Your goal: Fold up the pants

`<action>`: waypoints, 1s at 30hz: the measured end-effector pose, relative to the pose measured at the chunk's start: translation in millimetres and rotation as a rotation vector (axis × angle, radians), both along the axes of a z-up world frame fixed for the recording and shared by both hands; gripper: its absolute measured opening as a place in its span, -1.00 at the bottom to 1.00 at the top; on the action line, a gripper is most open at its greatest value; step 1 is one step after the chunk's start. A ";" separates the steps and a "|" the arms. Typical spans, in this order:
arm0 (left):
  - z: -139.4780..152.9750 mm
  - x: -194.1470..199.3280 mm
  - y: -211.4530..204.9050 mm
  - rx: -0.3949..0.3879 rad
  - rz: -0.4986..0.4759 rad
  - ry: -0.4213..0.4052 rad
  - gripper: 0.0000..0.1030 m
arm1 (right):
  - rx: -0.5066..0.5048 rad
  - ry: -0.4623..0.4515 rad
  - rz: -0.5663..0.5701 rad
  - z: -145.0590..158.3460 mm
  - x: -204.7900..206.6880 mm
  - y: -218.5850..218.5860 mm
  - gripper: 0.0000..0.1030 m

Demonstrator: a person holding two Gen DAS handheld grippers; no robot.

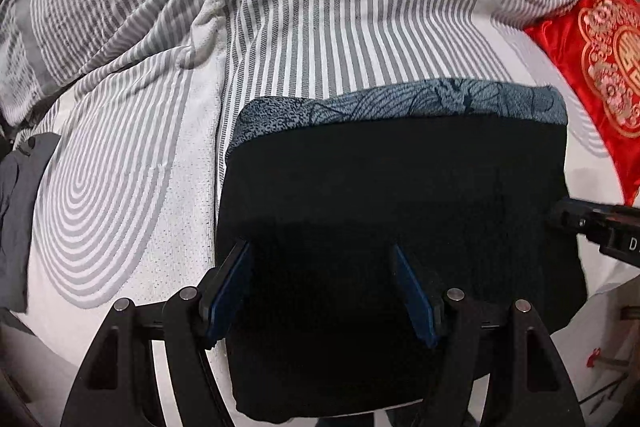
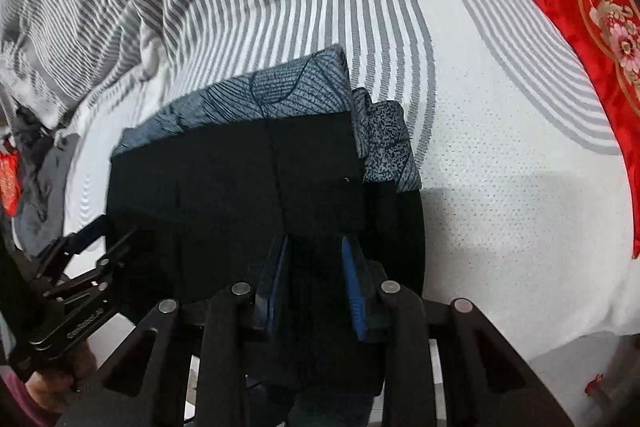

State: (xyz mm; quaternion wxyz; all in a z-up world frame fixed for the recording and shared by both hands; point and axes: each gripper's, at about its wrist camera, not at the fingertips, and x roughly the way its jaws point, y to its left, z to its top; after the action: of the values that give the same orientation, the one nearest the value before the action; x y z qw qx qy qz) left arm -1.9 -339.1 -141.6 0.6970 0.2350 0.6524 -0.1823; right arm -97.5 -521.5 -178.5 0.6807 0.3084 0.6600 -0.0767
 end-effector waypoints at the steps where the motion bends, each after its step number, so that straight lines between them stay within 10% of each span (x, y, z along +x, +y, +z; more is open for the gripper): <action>1: -2.5 -0.4 -0.6 0.006 -0.004 -0.002 0.39 | -0.017 0.005 0.007 -2.3 0.6 -0.1 -0.42; 30: 13.4 -33.9 14.9 0.013 -0.054 0.065 0.40 | -0.013 0.071 -0.033 36.9 -44.1 28.0 0.12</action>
State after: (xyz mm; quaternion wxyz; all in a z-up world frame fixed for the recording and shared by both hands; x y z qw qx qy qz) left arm -35.8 -324.2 -128.2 0.6689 0.2511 0.6692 -0.2044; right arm -141.6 -493.4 -141.7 0.6574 0.3120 0.6781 -0.1031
